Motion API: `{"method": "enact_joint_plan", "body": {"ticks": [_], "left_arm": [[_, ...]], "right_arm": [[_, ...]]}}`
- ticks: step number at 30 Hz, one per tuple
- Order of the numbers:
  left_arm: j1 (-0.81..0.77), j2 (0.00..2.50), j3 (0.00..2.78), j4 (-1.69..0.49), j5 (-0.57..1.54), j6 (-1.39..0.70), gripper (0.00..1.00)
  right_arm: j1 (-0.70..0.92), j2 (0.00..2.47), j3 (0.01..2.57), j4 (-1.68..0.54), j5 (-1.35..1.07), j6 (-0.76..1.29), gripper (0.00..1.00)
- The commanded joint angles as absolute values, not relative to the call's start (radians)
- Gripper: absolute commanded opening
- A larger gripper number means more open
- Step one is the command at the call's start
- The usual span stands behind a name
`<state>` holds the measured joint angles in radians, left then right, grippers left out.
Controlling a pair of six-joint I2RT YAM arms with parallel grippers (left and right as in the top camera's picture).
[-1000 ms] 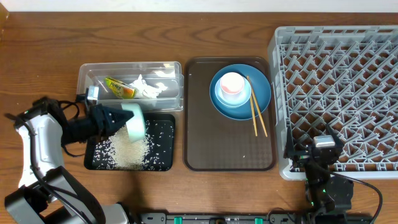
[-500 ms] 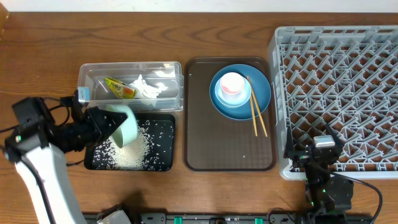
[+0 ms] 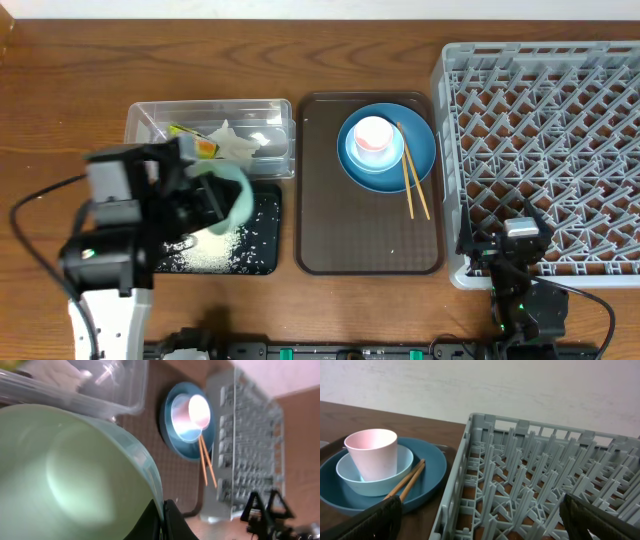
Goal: Sort waste into correct bins and load items into the dishwasher rack
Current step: 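Carry the emptied green bowl right and set it on the brown tray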
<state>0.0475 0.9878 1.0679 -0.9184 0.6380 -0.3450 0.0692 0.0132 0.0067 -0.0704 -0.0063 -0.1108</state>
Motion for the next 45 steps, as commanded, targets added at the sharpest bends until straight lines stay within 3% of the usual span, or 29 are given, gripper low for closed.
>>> {"method": "enact_joint_plan", "body": {"ticks": [1, 9, 17, 32, 45], "left_arm": [[-0.1, 1.026, 1.091, -0.891, 0.472, -0.443, 0.06], [-0.448, 1.191, 1.091, -0.846, 0.224, -0.504, 0.06], [-0.63, 1.361, 1.091, -0.801, 0.159, -0.538, 0.06], [-0.726, 1.579, 1.09, -0.748, 0.115, -0.582, 0.07], [-0.767, 1.611, 1.083, -0.655, 0.126, -0.624, 0.06]], "right_arm": [[0.081, 0.012, 0.006, -0.075, -0.001, -0.113, 0.99], [0.081, 0.012, 0.006, -0.075, 0.0, -0.113, 0.99], [0.081, 0.012, 0.006, -0.075, 0.0, -0.113, 0.99], [0.081, 0.012, 0.006, -0.075, -0.001, -0.113, 0.99], [0.081, 0.012, 0.006, -0.075, 0.0, -0.113, 0.99]]}}
